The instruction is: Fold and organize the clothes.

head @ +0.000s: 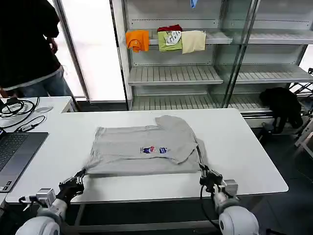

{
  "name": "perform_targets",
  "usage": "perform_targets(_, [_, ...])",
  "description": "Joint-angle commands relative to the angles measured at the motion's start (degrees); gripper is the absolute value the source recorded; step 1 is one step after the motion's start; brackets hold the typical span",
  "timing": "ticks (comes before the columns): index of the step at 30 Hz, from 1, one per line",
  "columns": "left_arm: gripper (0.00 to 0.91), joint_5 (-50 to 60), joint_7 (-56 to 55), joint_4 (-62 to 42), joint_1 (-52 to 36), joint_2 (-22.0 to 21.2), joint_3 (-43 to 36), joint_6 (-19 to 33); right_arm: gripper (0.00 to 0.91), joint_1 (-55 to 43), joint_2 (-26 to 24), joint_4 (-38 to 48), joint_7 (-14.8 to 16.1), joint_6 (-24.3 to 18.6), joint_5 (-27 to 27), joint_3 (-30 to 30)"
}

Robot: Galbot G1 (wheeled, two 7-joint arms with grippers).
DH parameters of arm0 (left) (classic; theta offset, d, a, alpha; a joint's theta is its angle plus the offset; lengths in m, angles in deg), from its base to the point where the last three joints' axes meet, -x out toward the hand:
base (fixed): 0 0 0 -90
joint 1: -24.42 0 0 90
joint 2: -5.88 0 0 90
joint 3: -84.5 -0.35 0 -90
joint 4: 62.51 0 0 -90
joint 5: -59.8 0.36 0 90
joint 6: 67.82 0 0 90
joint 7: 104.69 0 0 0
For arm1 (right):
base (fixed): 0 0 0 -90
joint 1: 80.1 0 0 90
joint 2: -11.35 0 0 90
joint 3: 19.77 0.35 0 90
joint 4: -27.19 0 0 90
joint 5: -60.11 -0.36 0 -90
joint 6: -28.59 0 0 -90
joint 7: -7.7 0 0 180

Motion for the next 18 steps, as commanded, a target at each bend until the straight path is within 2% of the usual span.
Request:
perform_targets(1, [0.000, -0.29, -1.31, 8.13, 9.27, -3.05, 1.73, 0.07, 0.000, 7.99, -0.92, -4.76, -0.19, -0.02, -1.25, 1.11])
perform_targets(6, [0.020, -0.38, -1.89, 8.71, 10.10, -3.42, 1.96, 0.06, 0.000, 8.55, -0.88, -5.22, -0.12, 0.00, -0.19, -0.45])
perform_targets(7, [0.907, -0.70, -2.51, 9.15, 10.65, -3.49, 1.94, 0.06, 0.907, 8.77, -0.87, -5.49, -0.21, 0.00, 0.33, -0.77])
perform_targets(10, [0.907, -0.39, -3.72, 9.52, 11.22, -3.93, 1.51, 0.07, 0.907, 8.93, -0.37, -5.69, -0.48, -0.08, 3.33, -1.91])
perform_targets(18, [0.907, 1.90, -4.80, 9.33, 8.09, -5.02, 2.06, 0.09, 0.907, 8.51, 0.61, -7.39, -2.50, -0.21, 3.29, -1.78])
